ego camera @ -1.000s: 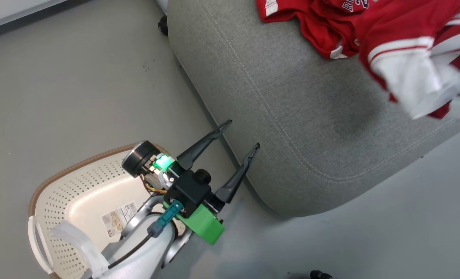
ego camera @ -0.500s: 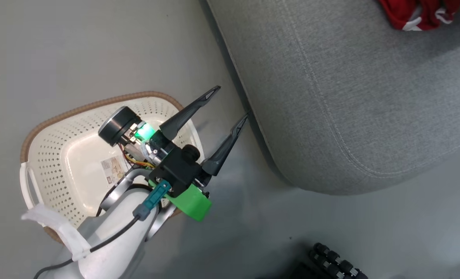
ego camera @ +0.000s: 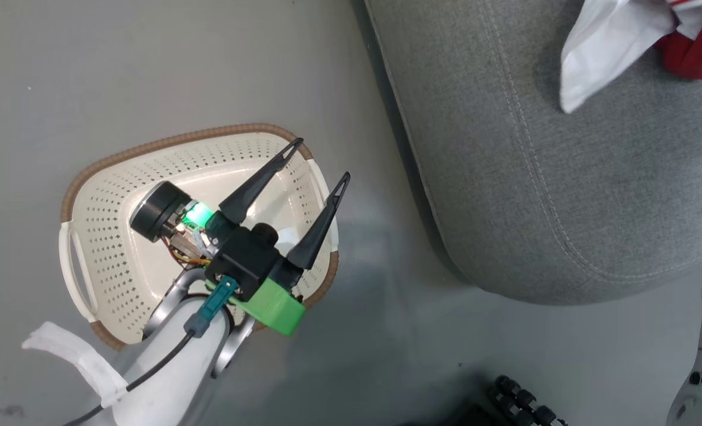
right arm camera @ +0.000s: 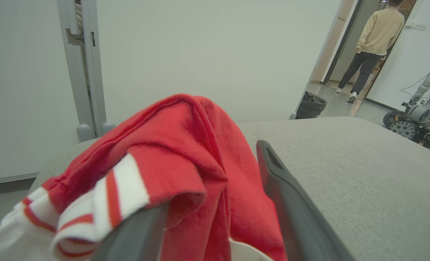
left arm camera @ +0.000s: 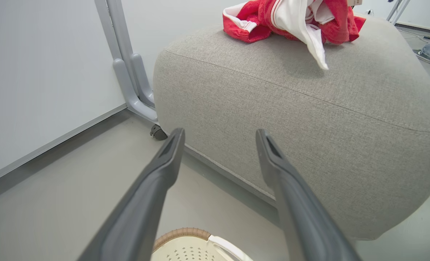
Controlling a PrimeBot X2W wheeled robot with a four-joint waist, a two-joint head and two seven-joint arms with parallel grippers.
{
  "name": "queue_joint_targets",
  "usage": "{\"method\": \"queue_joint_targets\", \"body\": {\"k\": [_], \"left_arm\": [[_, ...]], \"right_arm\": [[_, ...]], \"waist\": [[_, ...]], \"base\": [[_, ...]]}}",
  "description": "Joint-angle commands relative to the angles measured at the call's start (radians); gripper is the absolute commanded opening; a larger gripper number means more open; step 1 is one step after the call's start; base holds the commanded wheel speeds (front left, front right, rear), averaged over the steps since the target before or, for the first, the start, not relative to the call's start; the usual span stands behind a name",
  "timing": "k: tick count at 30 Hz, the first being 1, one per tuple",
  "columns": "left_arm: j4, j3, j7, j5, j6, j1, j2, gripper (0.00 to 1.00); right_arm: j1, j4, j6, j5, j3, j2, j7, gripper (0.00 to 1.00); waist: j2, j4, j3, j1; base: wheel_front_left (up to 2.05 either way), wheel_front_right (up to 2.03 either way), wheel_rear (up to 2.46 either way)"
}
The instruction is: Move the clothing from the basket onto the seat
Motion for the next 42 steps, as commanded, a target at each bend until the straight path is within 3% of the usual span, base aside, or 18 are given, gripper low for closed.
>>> {"method": "queue_joint_targets", "body": {"k": [1, 9, 13, 19, 28, 37, 42], "left_arm": [[0.013, 0.007, -0.01, -0.018, 0.01, 0.022, -0.009, 1.0], [0.075, 0.073, -0.03, -0.067, 0.058, 0.093, -0.06, 1.0], [0.07, 0.142, -0.03, -0.088, 0.086, 0.166, -0.103, 1.0], [0.06, 0.301, -0.029, -0.085, 0.169, 0.314, -0.176, 1.0], [0.011, 0.483, -0.029, -0.066, 0.12, 0.501, -0.225, 1.0], [-0.061, 0.541, -0.028, 0.007, 0.053, 0.631, -0.234, 1.0], [-0.057, 0.532, -0.028, -0.007, 0.048, 0.684, -0.234, 1.0]], "right_arm": [[0.042, -0.022, -0.001, 0.004, -0.029, 0.014, -0.001, 1.0], [0.292, -0.064, -0.001, 0.025, -0.015, 0.097, 0.0, 1.0], [0.41, -0.059, -0.001, 0.06, 0.09, 0.102, -0.001, 1.0], [0.559, -0.058, -0.001, 0.11, 0.291, 0.103, -0.001, 1.0], [0.67, -0.158, -0.001, 0.117, 0.443, 0.101, 0.0, 1.0], [0.782, -0.245, -0.001, 0.104, 0.494, 0.1, 0.0, 1.0], [0.834, -0.251, -0.001, 0.105, 0.509, 0.101, 0.0, 1.0]], "waist": [[-0.0001, 0.004, -0.066, -0.0002], [-0.0001, 0.051, -0.247, -0.0002], [-0.0001, 0.091, -0.347, -0.0002], [-0.0001, 0.15, -0.492, -0.0002], [-0.0001, 0.218, -0.636, -0.0002], [-0.0001, 0.23, -0.715, -0.0002], [-0.0001, 0.22, -0.74, -0.0002]], "base": [[0.0, 0.0, 0.0], [0.0, 0.0, 0.0], [0.0, 0.0, 0.0], [0.0, 0.0, 0.0], [0.0, 0.0, 0.0], [0.0, 0.0, 0.0], [0.0, 0.0, 0.0]]}}
